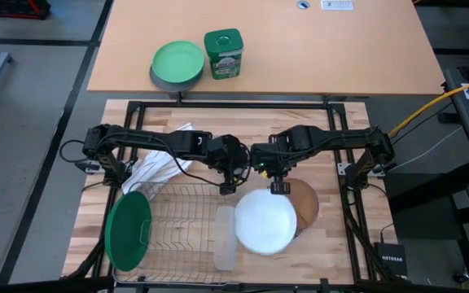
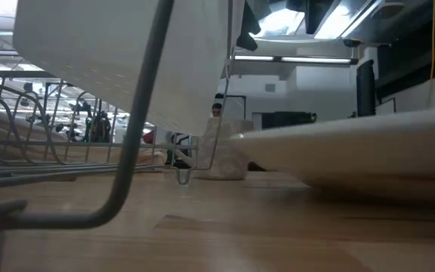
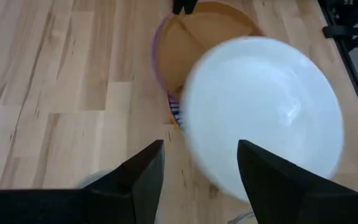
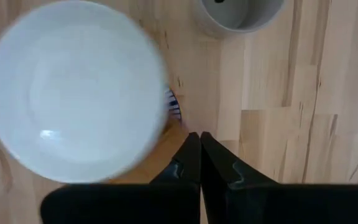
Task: Sort dishes
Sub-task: Put the white plate into the dish rack
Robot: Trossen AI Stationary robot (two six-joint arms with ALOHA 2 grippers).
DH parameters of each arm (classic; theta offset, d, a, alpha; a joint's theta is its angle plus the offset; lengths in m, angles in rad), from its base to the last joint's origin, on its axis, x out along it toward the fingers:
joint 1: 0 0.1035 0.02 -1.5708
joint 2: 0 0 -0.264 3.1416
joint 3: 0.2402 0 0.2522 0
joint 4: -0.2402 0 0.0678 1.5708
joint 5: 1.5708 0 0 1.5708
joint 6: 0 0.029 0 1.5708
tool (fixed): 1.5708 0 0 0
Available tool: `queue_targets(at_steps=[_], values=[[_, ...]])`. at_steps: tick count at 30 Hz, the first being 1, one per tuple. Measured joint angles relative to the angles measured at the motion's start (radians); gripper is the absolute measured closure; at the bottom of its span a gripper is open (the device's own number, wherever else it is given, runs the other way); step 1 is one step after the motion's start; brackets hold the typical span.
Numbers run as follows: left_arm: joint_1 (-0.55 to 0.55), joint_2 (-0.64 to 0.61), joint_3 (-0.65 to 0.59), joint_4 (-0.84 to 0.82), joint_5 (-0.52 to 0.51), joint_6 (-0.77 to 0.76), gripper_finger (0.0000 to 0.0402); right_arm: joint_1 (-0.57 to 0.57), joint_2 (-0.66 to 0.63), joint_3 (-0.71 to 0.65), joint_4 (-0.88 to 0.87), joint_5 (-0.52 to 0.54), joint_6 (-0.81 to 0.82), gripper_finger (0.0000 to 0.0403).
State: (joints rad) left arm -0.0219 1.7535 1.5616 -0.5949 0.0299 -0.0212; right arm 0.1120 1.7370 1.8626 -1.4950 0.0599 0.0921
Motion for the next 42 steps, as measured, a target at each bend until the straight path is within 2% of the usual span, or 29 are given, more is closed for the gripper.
queue_targets(at_steps=[12, 16, 19, 27, 30, 34, 42], values=[[0.000, 0.000, 0.000, -0.066, -0.001, 0.038, 0.0208, 0.000, 0.000, -0.005, -0.038, 0.015, 0.019, 0.0401], [0.002, 0.000, -0.001, -0.083, -0.001, 0.110, 0.0208, -0.001, 0.000, -0.053, -0.027, 0.068, 0.034, 0.0402], [0.013, 0.000, -0.001, -0.073, 0.002, 0.118, 0.0208, -0.001, 0.000, -0.085, -0.027, 0.057, 0.068, 0.0402], [0.001, 0.000, -0.001, -0.075, 0.113, 0.130, 0.0208, 0.073, 0.000, -0.095, -0.051, -0.013, 0.142, 0.0402], [-0.013, 0.000, -0.001, -0.075, 0.118, 0.135, 0.0208, 0.123, 0.000, -0.095, -0.049, -0.056, 0.222, 0.0403], [-0.038, 0.000, -0.001, -0.075, 0.117, 0.138, 0.0208, 0.220, 0.000, -0.095, -0.042, -0.115, 0.424, 0.0403], [-0.125, 0.000, -0.001, -0.074, 0.117, 0.167, 0.0208, 0.467, 0.000, -0.095, 0.012, -0.085, 0.844, 0.0391]])
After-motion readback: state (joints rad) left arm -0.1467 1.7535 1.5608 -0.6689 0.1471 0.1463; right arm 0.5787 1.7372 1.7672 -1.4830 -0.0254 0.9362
